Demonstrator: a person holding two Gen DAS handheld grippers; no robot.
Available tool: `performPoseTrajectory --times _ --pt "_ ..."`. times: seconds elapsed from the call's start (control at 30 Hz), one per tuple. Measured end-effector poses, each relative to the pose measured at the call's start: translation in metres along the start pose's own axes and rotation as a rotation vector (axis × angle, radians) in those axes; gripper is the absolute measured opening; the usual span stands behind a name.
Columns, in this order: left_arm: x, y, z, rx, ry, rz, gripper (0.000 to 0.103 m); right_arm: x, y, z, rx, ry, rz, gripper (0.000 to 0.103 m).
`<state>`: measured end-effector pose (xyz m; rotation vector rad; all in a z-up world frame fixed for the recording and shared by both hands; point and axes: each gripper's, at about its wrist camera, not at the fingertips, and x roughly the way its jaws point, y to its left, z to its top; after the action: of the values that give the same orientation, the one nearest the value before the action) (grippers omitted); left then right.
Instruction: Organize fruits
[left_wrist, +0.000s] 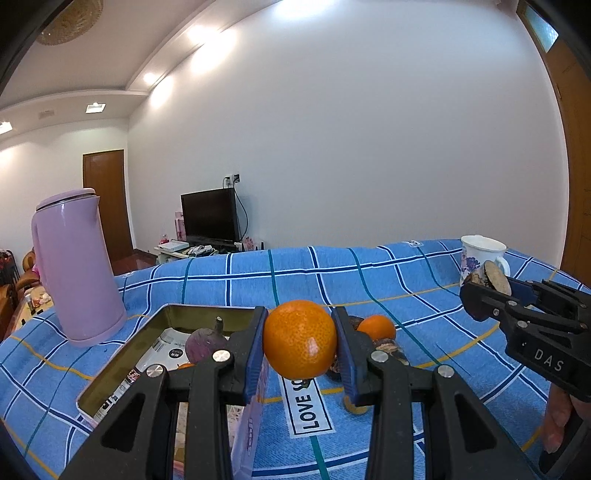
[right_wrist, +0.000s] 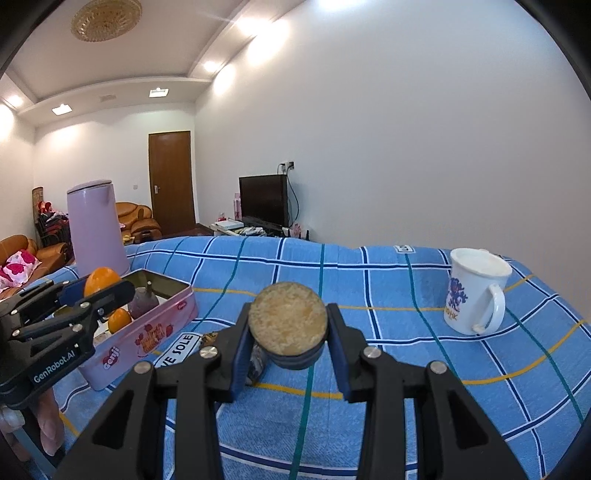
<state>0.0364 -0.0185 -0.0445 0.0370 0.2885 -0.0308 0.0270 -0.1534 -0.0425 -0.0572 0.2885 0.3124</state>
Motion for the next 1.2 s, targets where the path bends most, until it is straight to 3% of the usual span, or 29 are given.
performPoseTrajectory --times 0.33,1.2 --pt "0.001 0.003 0.0 -0.014 0.006 0.028 0.037 -0.005 0.007 0.001 -0.024 -0.025 0.01 0.04" --pt "0.009 0.04 -0.004 -0.046 0.088 0.118 0.037 0.012 0.046 0.002 -0.061 0.044 0.086 0.04"
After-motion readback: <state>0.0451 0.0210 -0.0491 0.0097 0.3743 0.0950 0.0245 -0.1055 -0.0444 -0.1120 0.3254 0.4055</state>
